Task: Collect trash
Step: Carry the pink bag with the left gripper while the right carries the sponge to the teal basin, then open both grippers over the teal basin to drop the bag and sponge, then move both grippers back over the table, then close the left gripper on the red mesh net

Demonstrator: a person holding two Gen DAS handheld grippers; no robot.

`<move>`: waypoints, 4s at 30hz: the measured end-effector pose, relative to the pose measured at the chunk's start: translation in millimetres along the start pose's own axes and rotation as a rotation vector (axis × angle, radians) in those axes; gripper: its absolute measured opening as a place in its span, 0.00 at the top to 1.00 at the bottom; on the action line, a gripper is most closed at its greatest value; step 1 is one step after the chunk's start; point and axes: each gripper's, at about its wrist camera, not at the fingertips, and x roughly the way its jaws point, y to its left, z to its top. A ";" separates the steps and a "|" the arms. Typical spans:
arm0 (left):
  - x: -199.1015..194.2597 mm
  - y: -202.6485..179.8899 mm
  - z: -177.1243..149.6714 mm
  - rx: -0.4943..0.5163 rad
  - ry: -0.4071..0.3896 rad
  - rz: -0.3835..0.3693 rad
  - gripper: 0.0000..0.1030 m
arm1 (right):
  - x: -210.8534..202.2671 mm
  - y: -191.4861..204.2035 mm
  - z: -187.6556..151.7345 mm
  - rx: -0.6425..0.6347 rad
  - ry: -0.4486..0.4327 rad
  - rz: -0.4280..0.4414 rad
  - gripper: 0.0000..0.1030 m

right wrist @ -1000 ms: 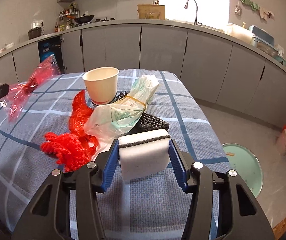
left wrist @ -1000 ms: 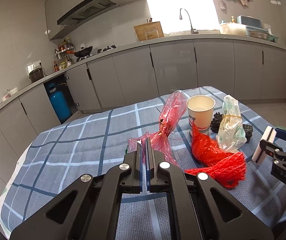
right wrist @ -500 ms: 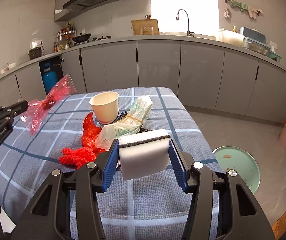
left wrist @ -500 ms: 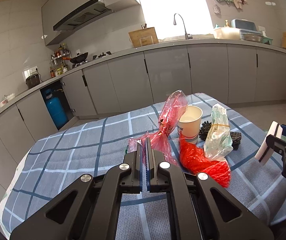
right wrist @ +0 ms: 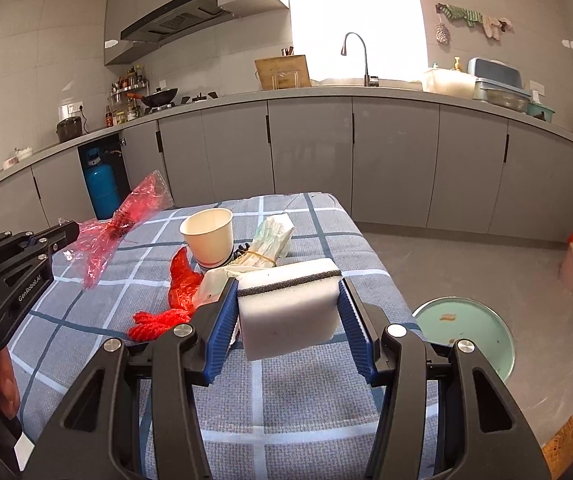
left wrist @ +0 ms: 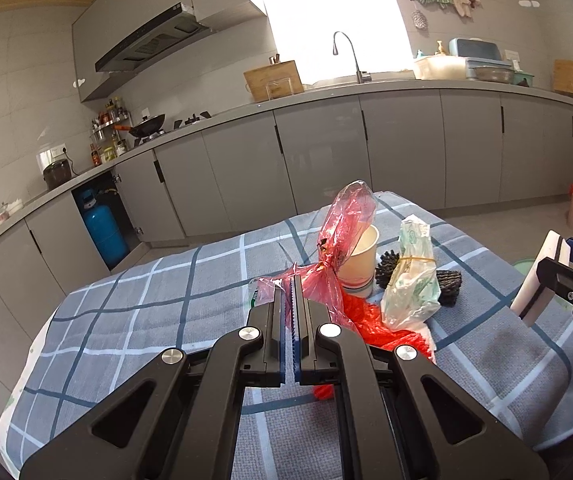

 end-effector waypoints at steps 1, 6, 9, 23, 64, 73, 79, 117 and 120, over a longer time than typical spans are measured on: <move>-0.5 -1.9 1.1 0.004 -0.003 -0.002 0.96 | -0.6 -1.3 0.0 0.004 -0.001 -0.001 0.51; -1.1 -9.9 5.8 0.017 -0.012 -0.012 0.96 | -4.0 -6.7 -1.5 0.017 -0.008 -0.008 0.51; -2.5 -13.9 8.7 0.021 -0.020 -0.016 0.96 | -6.0 -10.8 -0.7 0.024 -0.013 -0.011 0.51; -7.7 -49.3 27.0 0.075 -0.060 -0.078 0.96 | -12.1 -37.8 -4.6 0.073 -0.030 -0.054 0.50; 54.5 -267.0 59.7 0.325 -0.019 -0.374 0.96 | 49.7 -232.1 -28.2 0.242 0.079 -0.276 0.49; 79.5 -305.6 55.7 0.362 0.029 -0.414 0.96 | 81.7 -264.1 -40.2 0.252 0.135 -0.301 0.48; 96.6 -319.5 49.6 0.354 0.068 -0.429 0.58 | 96.3 -280.0 -54.6 0.271 0.155 -0.318 0.36; 36.4 -100.5 -12.7 0.149 0.080 -0.145 0.28 | 39.2 -151.7 -49.6 0.346 0.097 -0.173 0.21; 43.4 -75.2 -19.6 0.111 0.109 -0.104 0.28 | 41.7 -136.4 -46.4 0.321 0.103 -0.150 0.21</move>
